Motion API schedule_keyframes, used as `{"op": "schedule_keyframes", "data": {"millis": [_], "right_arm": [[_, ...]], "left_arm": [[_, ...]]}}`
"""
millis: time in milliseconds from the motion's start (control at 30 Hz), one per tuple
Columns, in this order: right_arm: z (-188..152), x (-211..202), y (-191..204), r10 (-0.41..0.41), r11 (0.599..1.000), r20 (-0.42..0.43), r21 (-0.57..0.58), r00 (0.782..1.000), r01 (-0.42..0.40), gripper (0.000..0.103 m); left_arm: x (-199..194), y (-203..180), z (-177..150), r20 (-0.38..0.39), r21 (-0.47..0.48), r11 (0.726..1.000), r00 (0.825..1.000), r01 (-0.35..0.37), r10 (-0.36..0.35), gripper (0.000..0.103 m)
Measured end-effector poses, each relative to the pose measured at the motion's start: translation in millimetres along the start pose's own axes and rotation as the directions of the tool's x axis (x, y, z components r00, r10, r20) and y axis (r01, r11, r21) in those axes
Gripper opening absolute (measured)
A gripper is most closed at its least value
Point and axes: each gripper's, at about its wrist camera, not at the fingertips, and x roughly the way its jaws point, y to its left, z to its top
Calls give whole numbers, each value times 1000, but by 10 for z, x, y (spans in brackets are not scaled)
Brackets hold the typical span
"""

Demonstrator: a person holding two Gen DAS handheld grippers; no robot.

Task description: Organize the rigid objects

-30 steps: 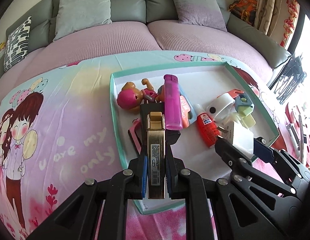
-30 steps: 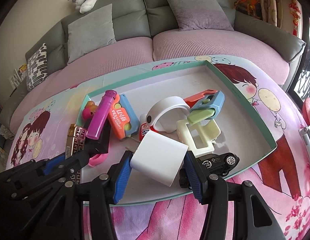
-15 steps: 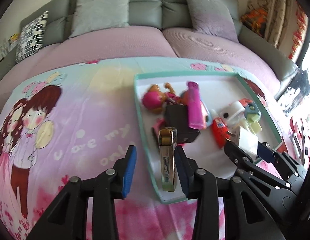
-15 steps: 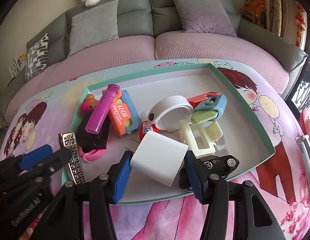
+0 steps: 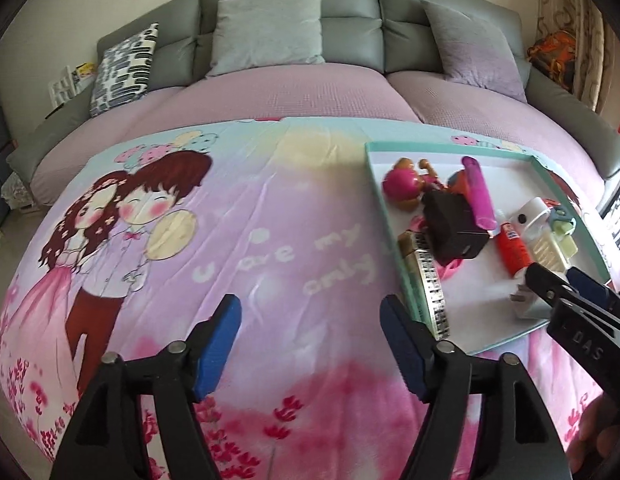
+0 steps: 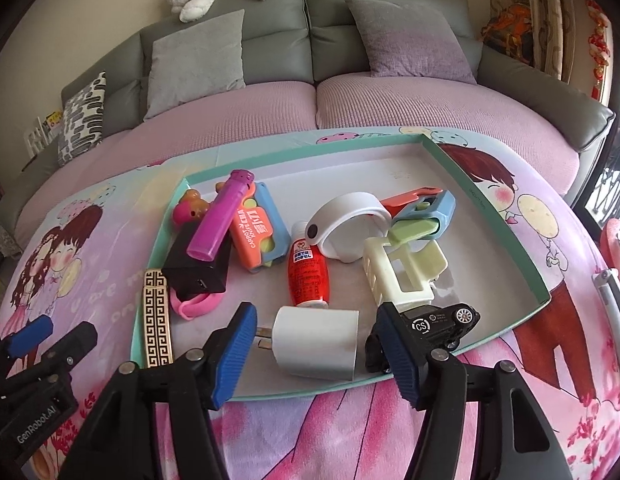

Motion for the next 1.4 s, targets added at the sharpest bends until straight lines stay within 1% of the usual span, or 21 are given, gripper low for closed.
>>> {"op": "schedule_keyframes", "data": {"millis": [33, 67, 133, 233, 400, 467, 533, 633, 767, 900, 967, 1067, 1233, 1400], "right_arm": [[-23, -17, 12, 1, 1000, 7, -6, 1000, -1, 72], [-44, -35, 21, 0, 1000, 13, -11, 1000, 0, 77], [-81, -78, 45, 0, 1000, 22, -25, 1000, 1, 78], [-147, -124, 61, -6, 999, 20, -33, 1000, 7, 85], [-237, -172, 50, -10, 1000, 0, -24, 1000, 10, 96], [-273, -208, 58, -20, 999, 0, -30, 1000, 20, 98], [-320, -244, 69, -32, 999, 1, -40, 999, 32, 102], [-388, -288, 86, -37, 998, 1, -48, 999, 38, 103], [-444, -303, 108, -38, 998, -10, -55, 999, 37, 103], [-456, -333, 109, -46, 997, -6, -55, 999, 46, 103], [-472, -337, 102, -52, 997, -10, -52, 999, 51, 103], [-500, -344, 86, -64, 997, -14, -44, 998, 63, 103], [-514, -344, 71, -67, 997, -14, -39, 998, 67, 103], [-524, -333, 75, -67, 997, -14, -43, 998, 66, 103]], "left_arm": [[-11, 18, -9, 7, -7, 1000, 1000, -2, 2, 90], [-35, 46, -18, 19, -18, 1000, 1000, 3, -3, 92], [-83, 79, -39, 37, -36, 999, 999, 16, -15, 93], [-123, 108, -71, 51, -39, 999, 998, 26, -24, 95], [-156, 171, -147, 35, -57, 998, 999, 32, -30, 96], [-165, 192, -177, 31, -63, 998, 999, 32, -30, 96], [-160, 203, -201, 20, -66, 997, 999, 32, -31, 96], [-152, 220, -256, -1, -73, 996, 999, 42, -42, 96], [-139, 213, -327, -35, -63, 998, 999, 26, -28, 96], [-148, 213, -386, -48, -51, 998, 999, 21, -23, 96], [-167, 208, -412, -43, -40, 999, 999, 10, -12, 96], [-194, 194, -435, -32, -17, 999, 999, -30, 30, 96], [-196, 180, -450, -28, -9, 1000, 999, -27, 27, 96], [-173, 169, -467, -36, -7, 999, 998, -53, 53, 96]]}}
